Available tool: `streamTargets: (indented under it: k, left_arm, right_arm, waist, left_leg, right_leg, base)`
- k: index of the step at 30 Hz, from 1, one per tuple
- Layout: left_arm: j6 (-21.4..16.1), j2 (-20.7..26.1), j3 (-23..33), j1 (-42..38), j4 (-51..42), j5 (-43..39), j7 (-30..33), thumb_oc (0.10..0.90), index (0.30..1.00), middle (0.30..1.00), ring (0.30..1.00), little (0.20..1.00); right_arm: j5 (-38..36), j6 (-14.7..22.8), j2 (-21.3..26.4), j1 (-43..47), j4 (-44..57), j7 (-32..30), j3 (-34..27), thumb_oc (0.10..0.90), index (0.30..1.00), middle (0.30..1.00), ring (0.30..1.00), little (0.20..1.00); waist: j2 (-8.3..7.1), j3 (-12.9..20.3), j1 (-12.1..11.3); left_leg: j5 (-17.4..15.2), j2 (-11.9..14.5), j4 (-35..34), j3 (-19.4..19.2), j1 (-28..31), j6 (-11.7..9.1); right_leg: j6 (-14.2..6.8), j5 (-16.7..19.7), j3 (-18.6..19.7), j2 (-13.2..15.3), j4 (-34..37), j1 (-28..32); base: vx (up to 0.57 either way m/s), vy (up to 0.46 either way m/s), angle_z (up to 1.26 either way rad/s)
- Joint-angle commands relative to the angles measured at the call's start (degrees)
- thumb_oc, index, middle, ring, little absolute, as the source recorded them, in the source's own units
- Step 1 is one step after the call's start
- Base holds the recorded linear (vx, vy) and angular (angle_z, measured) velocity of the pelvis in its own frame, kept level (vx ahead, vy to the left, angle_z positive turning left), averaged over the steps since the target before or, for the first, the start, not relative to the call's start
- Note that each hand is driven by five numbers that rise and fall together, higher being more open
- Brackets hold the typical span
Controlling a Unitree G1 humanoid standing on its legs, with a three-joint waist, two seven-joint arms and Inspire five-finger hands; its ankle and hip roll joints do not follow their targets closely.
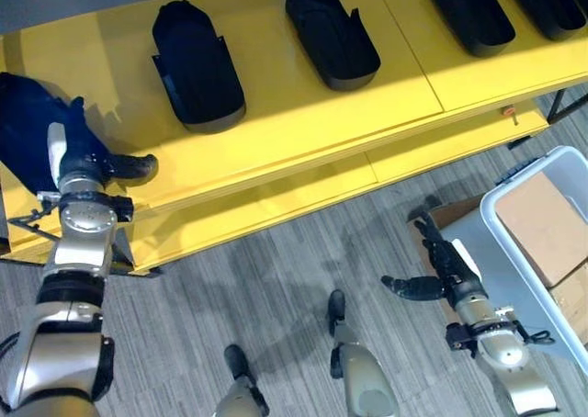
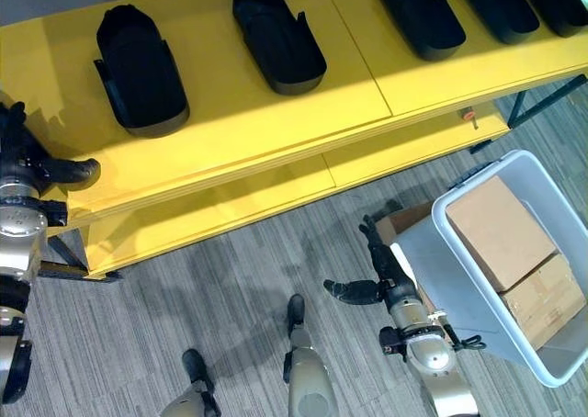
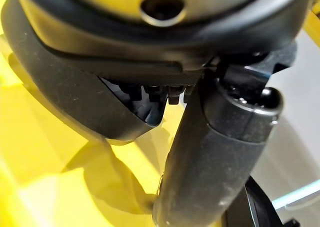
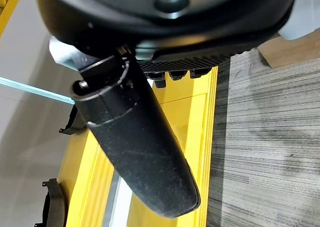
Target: Move parts from the plastic box to the shelf.
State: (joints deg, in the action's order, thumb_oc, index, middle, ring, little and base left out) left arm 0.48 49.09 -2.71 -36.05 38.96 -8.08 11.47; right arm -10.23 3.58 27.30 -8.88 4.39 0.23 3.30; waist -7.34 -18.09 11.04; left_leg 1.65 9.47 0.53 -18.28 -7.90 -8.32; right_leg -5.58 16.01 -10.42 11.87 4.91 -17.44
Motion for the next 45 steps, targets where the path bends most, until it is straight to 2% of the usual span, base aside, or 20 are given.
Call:
streamTargets:
  k: [1,2,14,20,21,22,25,26,30,32,36,37,45]
  left_arm:
    - [-1.84,4.23,-0.13,0.35,-0.90,2.31,-4.36,0.900,1.000,1.000,1.000,1.000]
    - [-2.77,6.13,-0.56,1.77,-2.90,3.84,-5.62,0.900,1.000,1.000,1.000,1.000]
    - [-4.43,10.61,-0.43,5.05,-4.19,9.71,-7.45,0.900,1.000,1.000,1.000,1.000]
    - [-4.94,11.22,0.35,5.66,-4.90,12.26,-6.23,0.900,1.000,1.000,1.000,1.000]
    - [-5.20,12.03,-0.19,5.63,-5.76,14.75,-5.58,0.900,1.000,1.000,1.000,1.000]
    - [-5.20,12.08,-0.22,5.66,-5.75,14.75,-5.60,0.900,1.000,1.000,1.000,1.000]
    - [-5.70,13.16,-1.14,5.71,-6.75,17.54,-5.36,0.900,1.000,1.000,1.000,1.000]
    - [-5.93,13.49,-1.56,5.92,-7.29,19.07,-5.41,0.900,1.000,1.000,1.000,1.000]
    - [-5.92,13.48,-1.54,5.94,-7.31,19.10,-5.40,0.900,1.000,1.000,1.000,1.000]
    - [-5.92,13.53,-1.57,5.98,-7.30,19.09,-5.42,0.900,1.000,1.000,1.000,1.000]
    - [-7.18,16.13,-3.70,6.97,-7.89,25.37,-5.26,0.900,1.000,1.000,1.000,1.000]
    - [-7.15,16.86,-3.83,7.32,-7.91,26.86,-4.99,0.900,1.000,1.000,1.000,1.000]
    - [-7.27,19.09,-4.39,7.93,-7.30,31.23,-3.55,0.900,1.000,1.000,1.000,1.000]
  right_arm:
    - [-1.64,4.52,-0.24,3.36,3.64,0.07,-6.99,0.900,1.000,1.000,1.000,1.000]
    - [-1.57,4.85,-0.33,3.27,3.35,0.27,-7.68,0.900,1.000,1.000,1.000,1.000]
    - [-0.98,5.64,0.22,2.83,2.66,1.90,-8.27,0.900,1.000,1.000,1.000,1.000]
    - [-0.64,6.29,0.35,2.87,2.44,1.97,-8.64,0.900,1.000,1.000,1.000,1.000]
    - [-0.62,6.66,0.50,2.81,2.63,1.99,-8.67,0.900,1.000,1.000,1.000,1.000]
    - [-0.61,6.65,0.45,2.80,2.60,1.99,-8.62,0.900,1.000,1.000,1.000,1.000]
    - [-0.59,6.95,0.94,2.75,2.40,2.03,-8.76,0.900,1.000,1.000,1.000,1.000]
    - [-0.64,7.16,1.11,2.69,2.47,2.13,-8.82,0.900,1.000,1.000,1.000,1.000]
    - [-0.64,7.16,1.11,2.68,2.47,2.13,-8.82,0.900,1.000,1.000,1.000,1.000]
    - [-0.63,7.15,1.07,2.69,2.43,2.14,-8.77,0.900,1.000,1.000,1.000,1.000]
    - [-0.65,8.36,1.79,2.72,2.72,2.21,-8.78,0.900,1.000,1.000,1.000,1.000]
    - [-0.61,8.62,2.04,2.63,2.89,2.25,-8.94,0.900,1.000,1.000,1.000,1.000]
    - [-0.39,9.27,2.74,2.78,3.13,2.04,-8.67,0.900,1.000,1.000,1.000,1.000]
  waist:
    - [-0.40,-0.67,0.23]
    - [-0.18,-0.77,0.05]
    - [0.40,-0.84,-0.53]
    - [0.51,-0.72,-0.71]
    - [0.10,-0.95,-0.65]
    - [0.51,-0.64,-0.82]
    - [0.57,-0.57,-0.89]
    - [0.23,-0.87,-0.76]
    - [0.22,-0.86,-0.76]
    - [0.63,-0.57,-0.92]
    - [1.00,-0.35,-1.04]
    - [0.67,-0.60,-0.94]
    - [1.33,-0.11,-1.24]
  left_leg:
    - [-9.56,-3.61,9.55,2.13,-3.75,4.28]
    - [-9.48,-3.58,9.56,2.21,-3.86,4.24]
    - [-9.21,-3.64,9.38,2.50,-3.95,4.23]
    - [-9.02,-3.79,9.02,2.64,-3.96,4.28]
    - [-7.55,-4.23,9.10,1.97,-4.59,4.66]
    - [-8.83,-3.92,8.92,2.62,-4.03,4.27]
    - [-8.77,-3.83,8.82,2.67,-4.00,4.25]
    - [-7.43,-4.15,8.91,1.98,-4.54,4.65]
    - [-7.42,-4.16,8.89,1.98,-4.52,4.65]
    - [-8.70,-3.85,8.71,2.63,-3.95,4.26]
    - [-8.56,-3.98,8.40,2.45,-3.66,4.25]
    - [-7.30,-4.28,8.56,1.73,-4.15,4.64]
    - [-8.49,-3.96,8.37,2.51,-3.59,4.30]
  right_leg:
    - [-8.48,-2.20,-1.93,6.64,-0.96,6.11]
    - [-8.48,-2.22,-2.07,6.63,-0.99,6.14]
    - [-8.50,-2.34,-2.64,6.76,-1.05,6.29]
    - [-8.55,-2.37,-2.77,6.92,-0.90,6.47]
    - [-8.03,-1.61,-3.25,7.51,-1.04,5.86]
    - [-8.58,-2.39,-2.85,7.01,-0.82,6.41]
    - [-8.58,-2.48,-2.95,7.07,-0.81,6.49]
    - [-8.03,-1.70,-3.38,7.61,-1.00,5.97]
    - [-8.03,-1.70,-3.38,7.62,-1.00,5.98]
    - [-8.58,-2.47,-2.97,7.12,-0.77,6.54]
    - [-8.68,-2.49,-2.95,7.13,-0.55,6.72]
    - [-8.17,-1.74,-3.39,7.59,-0.77,6.21]
    - [-8.78,-2.59,-3.17,7.24,-0.54,6.89]
  base:
    - [0.00,0.000,0.00]
    - [0.00,0.000,0.00]
    - [0.00,0.000,0.00]
    - [-0.02,0.001,0.01]
    - [0.00,0.005,0.05]
    - [0.00,0.003,0.04]
    - [0.00,0.004,0.00]
    - [-0.08,-0.003,0.01]
    - [0.00,0.001,0.00]
    - [0.09,0.014,0.00]
    - [-0.02,-0.001,0.00]
    - [-0.08,-0.006,-0.01]
    - [0.01,0.004,0.00]
